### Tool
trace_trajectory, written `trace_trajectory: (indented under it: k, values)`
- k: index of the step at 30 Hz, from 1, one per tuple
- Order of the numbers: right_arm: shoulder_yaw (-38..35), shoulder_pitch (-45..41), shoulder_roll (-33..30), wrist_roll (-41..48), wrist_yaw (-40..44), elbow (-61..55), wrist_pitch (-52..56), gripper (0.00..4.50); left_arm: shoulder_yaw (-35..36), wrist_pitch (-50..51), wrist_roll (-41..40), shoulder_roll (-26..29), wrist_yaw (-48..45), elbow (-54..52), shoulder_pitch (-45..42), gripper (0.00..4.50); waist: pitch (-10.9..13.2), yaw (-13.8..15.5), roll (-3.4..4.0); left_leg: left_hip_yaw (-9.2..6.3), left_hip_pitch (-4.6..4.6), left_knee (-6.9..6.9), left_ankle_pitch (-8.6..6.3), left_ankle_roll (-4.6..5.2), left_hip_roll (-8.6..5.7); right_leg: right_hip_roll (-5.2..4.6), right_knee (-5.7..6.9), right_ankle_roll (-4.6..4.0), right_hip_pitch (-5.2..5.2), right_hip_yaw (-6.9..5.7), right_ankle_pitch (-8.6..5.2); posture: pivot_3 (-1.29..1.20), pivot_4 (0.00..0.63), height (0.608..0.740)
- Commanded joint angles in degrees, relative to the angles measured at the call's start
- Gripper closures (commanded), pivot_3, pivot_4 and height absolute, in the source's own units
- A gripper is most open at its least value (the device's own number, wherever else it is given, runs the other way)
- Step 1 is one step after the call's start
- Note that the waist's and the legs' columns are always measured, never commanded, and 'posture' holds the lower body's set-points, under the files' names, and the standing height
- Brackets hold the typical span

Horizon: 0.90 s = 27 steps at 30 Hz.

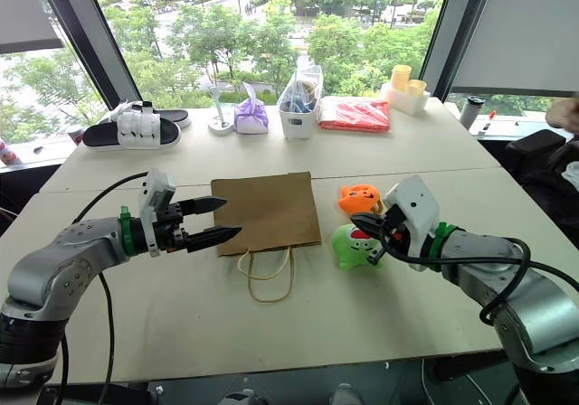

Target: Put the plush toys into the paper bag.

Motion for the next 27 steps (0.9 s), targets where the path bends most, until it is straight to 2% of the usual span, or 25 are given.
trace_trajectory:
  k: [1,24,27]
  values:
    - [-0.27,-1.17,-0.62,-0.13,0.35,-0.33,-1.37,4.5,1.98,-0.3,-0.84,0.69,0.17,-2.18,0.12,0.04,0.0,0.01,0.0,0.0,0.0,0.0,0.0,0.0,0.0,0.0,0.0,0.0,0.0,0.0,0.0,0.0,0.15,0.74]
    - [2.15,-0.64,0.5,-2.07,0.37,0.28,-3.83,4.5,0.11,-0.09,-0.33,3.05,-3.37,-3.76,1.0,0.04,0.0,-0.01,0.0,0.01,0.0,0.0,0.0,0.0,0.01,0.0,0.0,0.0,0.0,0.0,0.0,0.0,0.15,0.74]
    - [1.91,-0.2,0.57,-2.08,0.21,-0.17,-3.57,4.5,-1.05,-3.9,2.74,4.51,-6.15,-2.8,1.84,0.04,0.0,-0.01,0.0,0.02,0.0,0.0,0.0,0.0,0.01,0.0,0.0,0.0,0.0,0.0,0.0,0.0,0.15,0.74]
